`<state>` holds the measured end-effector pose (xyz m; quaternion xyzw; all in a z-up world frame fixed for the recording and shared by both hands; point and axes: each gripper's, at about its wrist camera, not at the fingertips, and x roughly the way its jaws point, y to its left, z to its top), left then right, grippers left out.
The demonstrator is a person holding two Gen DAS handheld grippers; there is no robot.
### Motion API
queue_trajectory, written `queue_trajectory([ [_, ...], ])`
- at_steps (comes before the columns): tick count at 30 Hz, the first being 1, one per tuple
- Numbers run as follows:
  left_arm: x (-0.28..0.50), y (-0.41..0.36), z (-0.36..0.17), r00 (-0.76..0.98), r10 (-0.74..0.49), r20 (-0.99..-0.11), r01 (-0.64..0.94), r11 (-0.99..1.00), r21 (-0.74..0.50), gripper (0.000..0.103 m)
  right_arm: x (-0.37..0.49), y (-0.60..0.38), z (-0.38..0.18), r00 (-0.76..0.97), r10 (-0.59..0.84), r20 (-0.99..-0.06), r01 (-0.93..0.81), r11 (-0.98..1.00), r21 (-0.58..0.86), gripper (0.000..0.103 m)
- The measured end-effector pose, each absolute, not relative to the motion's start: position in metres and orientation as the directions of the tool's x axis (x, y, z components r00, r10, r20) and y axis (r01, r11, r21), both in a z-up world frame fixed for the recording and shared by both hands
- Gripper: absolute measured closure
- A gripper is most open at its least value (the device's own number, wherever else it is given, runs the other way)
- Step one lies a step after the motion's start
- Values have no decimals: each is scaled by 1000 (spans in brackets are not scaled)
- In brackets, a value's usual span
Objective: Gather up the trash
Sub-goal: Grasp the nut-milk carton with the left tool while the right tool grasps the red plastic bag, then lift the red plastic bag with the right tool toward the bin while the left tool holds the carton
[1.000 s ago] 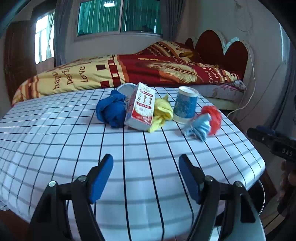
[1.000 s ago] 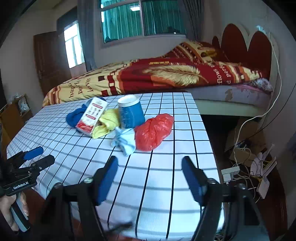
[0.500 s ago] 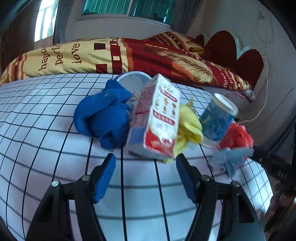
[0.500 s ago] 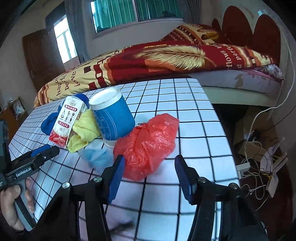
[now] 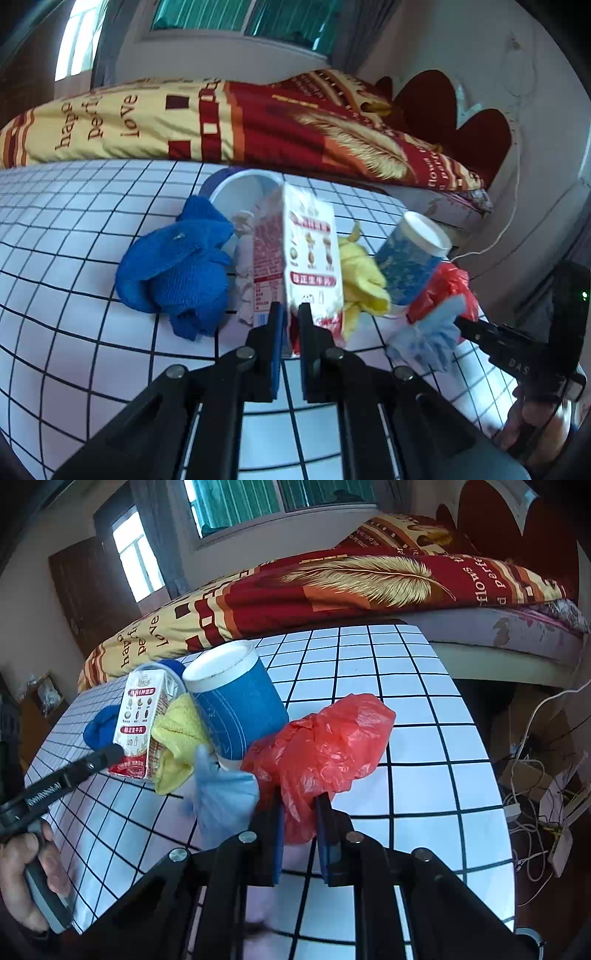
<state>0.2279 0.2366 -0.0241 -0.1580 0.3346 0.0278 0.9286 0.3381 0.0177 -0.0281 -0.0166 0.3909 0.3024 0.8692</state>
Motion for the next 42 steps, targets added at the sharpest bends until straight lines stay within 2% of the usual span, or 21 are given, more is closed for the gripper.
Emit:
queue_trajectory([
  [5,217,229,-24,772,-9,-636,-179,957,-231,92,329,12,-25,527,512,-679,-546,816,192,88],
  [6,217,228,-24,766,16,-643,-196,958,-210,80,328,11,-25,529,512,-677,-544,817,193,88],
  [7,217,226,-24,760,33,-649,-210,958,-197,56,328,9,-24,533,511,-675,-540,819,193,88],
  [9,218,221,-26,759,67,-647,-232,957,-173,26,328,7,-23,535,510,-673,-536,821,196,88],
  [10,219,217,-26,757,94,-646,-242,959,-145,24,328,6,-23,535,507,-675,-535,822,194,88],
  [14,236,208,-32,727,154,-670,-257,965,-57,24,332,2,-26,531,504,-681,-529,825,198,88],
  [17,247,208,-39,693,150,-705,-263,963,-53,25,337,3,-29,521,506,-688,-530,823,204,88],
  [18,248,210,-40,689,146,-710,-265,962,-59,46,339,3,-29,517,508,-689,-532,821,206,88],
  [19,248,212,-40,687,126,-716,-261,962,-81,52,340,4,-29,510,514,-689,-538,816,211,90],
  [24,226,214,-30,731,96,-676,-233,966,-115,52,332,-1,-20,530,525,-666,-557,808,194,95],
  [34,173,192,-10,773,87,-628,-186,978,-94,52,290,-32,5,590,516,-621,-555,818,152,96],
  [42,138,156,-4,789,32,-614,-135,983,-122,52,236,-77,28,626,504,-595,-547,828,125,96],
])
